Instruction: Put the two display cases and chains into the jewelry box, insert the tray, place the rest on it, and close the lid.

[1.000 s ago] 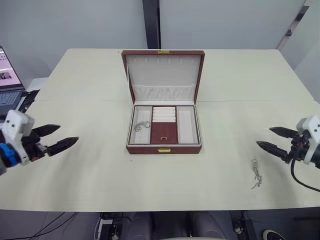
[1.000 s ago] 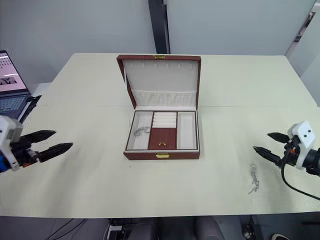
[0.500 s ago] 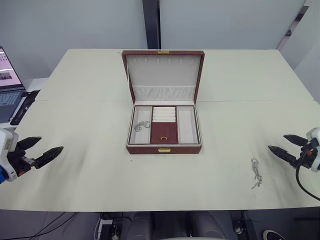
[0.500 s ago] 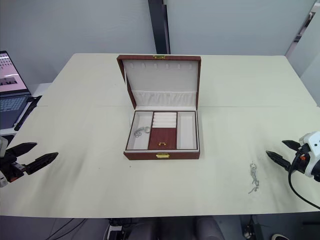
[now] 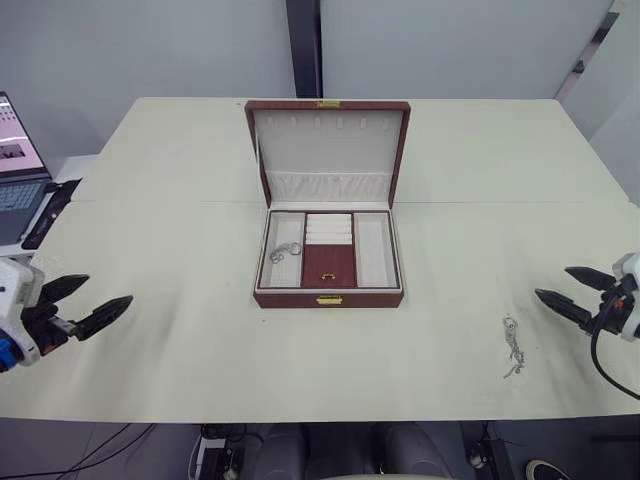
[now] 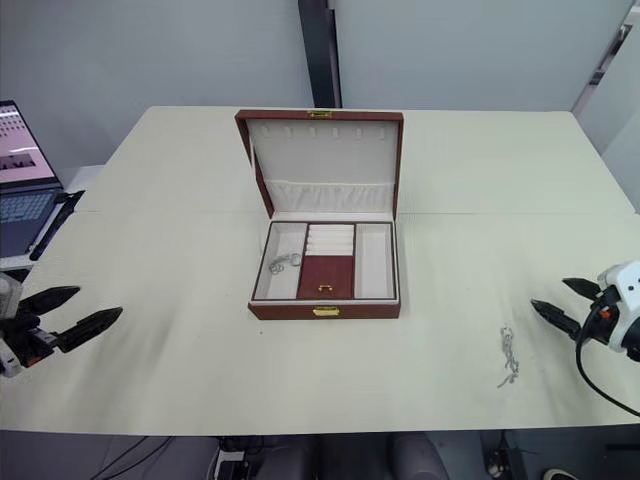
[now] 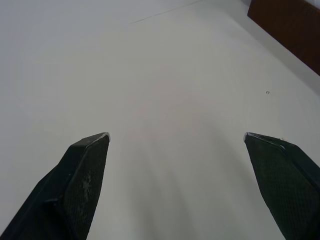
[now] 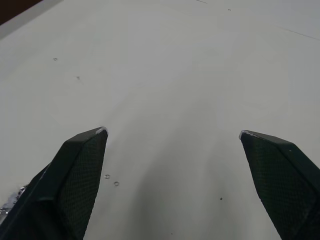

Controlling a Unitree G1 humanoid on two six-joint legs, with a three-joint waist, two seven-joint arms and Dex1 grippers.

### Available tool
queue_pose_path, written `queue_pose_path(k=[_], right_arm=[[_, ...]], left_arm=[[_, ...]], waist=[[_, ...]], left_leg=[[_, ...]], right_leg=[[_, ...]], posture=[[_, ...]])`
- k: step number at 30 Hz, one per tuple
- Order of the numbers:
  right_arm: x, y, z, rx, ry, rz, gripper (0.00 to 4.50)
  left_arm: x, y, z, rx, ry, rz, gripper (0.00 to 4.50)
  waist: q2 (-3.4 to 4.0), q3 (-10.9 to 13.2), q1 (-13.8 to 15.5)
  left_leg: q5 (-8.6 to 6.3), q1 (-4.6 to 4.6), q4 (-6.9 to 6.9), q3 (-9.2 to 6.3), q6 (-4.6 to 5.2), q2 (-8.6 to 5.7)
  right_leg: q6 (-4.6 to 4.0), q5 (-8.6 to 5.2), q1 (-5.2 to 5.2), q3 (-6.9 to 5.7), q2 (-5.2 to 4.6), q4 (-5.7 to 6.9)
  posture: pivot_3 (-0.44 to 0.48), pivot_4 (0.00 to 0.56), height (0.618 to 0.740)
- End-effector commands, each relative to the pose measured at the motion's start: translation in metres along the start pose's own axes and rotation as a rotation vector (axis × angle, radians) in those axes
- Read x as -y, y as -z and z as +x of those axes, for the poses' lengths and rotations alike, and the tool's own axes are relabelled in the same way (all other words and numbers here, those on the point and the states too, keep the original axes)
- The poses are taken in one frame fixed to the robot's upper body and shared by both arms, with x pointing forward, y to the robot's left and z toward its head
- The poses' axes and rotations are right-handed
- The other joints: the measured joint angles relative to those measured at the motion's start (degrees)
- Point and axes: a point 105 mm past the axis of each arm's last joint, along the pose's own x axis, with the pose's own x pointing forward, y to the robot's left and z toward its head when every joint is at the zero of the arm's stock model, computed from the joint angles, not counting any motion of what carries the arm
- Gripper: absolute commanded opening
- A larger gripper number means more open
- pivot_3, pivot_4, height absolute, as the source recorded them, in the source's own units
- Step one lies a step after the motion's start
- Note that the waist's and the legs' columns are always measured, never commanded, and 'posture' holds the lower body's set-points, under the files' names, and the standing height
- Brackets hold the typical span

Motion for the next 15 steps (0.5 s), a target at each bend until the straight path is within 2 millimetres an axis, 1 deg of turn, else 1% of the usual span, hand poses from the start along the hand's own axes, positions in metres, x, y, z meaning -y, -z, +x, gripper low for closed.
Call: queue_pose_path(k=[1, 2, 3, 4, 6, 7, 9, 12, 14, 15], right_arm=[[-0.015, -0.021, -0.002, 0.105, -0.006, -0.011, 4.5], [-0.02, -0.022, -0.002, 0.115, -0.012, -0.005, 4.5], [-0.03, -0.024, 0.001, 0.134, -0.016, 0.0, 4.5], [-0.036, -0.026, 0.002, 0.146, -0.015, 0.004, 4.5], [-0.049, -0.026, 0.001, 0.167, -0.005, 0.014, 4.5], [-0.055, -0.026, -0.001, 0.169, -0.006, 0.024, 4.5], [-0.066, -0.023, -0.003, 0.176, 0.001, 0.041, 4.5], [-0.084, -0.013, -0.006, 0.166, 0.011, 0.064, 4.5], [-0.088, -0.006, -0.01, 0.159, 0.052, 0.074, 4.5], [-0.089, -0.004, -0.011, 0.156, 0.063, 0.079, 4.5]], left_arm=[[0.035, -0.022, 0.017, 0.074, 0.176, 0.079, 4.46], [0.042, -0.024, 0.02, 0.083, 0.208, 0.085, 4.46], [0.058, -0.027, 0.028, 0.094, 0.275, 0.093, 4.46], [0.068, -0.028, 0.032, 0.1, 0.319, 0.098, 4.46], [0.097, -0.032, 0.042, 0.108, 0.448, 0.116, 4.46], [0.106, -0.034, 0.045, 0.108, 0.491, 0.126, 4.46], [0.119, -0.038, 0.048, 0.115, 0.561, 0.152, 4.46], [0.138, -0.042, 0.05, 0.125, 0.67, 0.211, 4.46], [0.152, -0.043, 0.049, 0.131, 0.755, 0.254, 4.46], [0.155, -0.043, 0.049, 0.135, 0.776, 0.264, 4.46]], waist=[[0.0, 0.0, 0.02], [0.01, -0.01, 0.04], [0.01, -0.01, 0.05], [0.02, -0.01, 0.07], [0.02, -0.01, 0.08], [0.02, -0.01, 0.1], [0.02, -0.01, 0.13], [0.05, -0.03, 0.15], [0.06, -0.04, 0.03], [0.06, -0.04, -0.02]], left_leg=[[0.0, -0.01, 0.0, -0.01, 0.0, 0.0], [0.0, 0.0, 0.0, 0.0, 0.0, -0.01], [0.0, 0.0, 0.01, 0.01, 0.0, -0.02], [0.0, 0.0, 0.01, 0.02, 0.0, -0.03], [0.0, -0.01, 0.01, 0.0, -0.01, -0.03], [0.0, -0.01, 0.01, -0.01, -0.01, -0.02], [0.0, -0.03, 0.0, -0.07, -0.01, -0.01], [0.0, -0.01, 0.0, -0.06, -0.01, -0.02], [0.0, 0.02, 0.0, -0.04, -0.01, -0.02], [0.0, 0.02, 0.0, -0.01, -0.01, -0.02]], right_leg=[[0.0, 0.0, 0.02, 0.01, 0.0, -0.01], [0.0, 0.0, 0.03, 0.02, 0.0, -0.01], [0.0, 0.0, 0.04, 0.04, -0.01, -0.01], [0.0, 0.0, 0.04, 0.04, -0.01, -0.01], [0.0, 0.0, 0.04, 0.04, 0.0, -0.01], [0.0, 0.0, 0.04, 0.05, 0.0, -0.01], [0.0, 0.0, 0.04, 0.08, 0.01, -0.01], [0.0, 0.0, 0.05, 0.06, 0.04, 0.0], [0.0, 0.0, 0.06, 0.04, 0.06, 0.0], [0.0, 0.0, 0.06, 0.05, 0.07, 0.0]], posture=[[0.0, 0.15, 0.74], [0.0, 0.15, 0.74], [0.0, 0.15, 0.74], [0.0, 0.15, 0.74], [0.0, 0.15, 0.74], [0.0, 0.15, 0.74], [0.0, 0.15, 0.74], [0.0, 0.15, 0.74], [0.0, 0.15, 0.74], [0.0, 0.15, 0.74]])
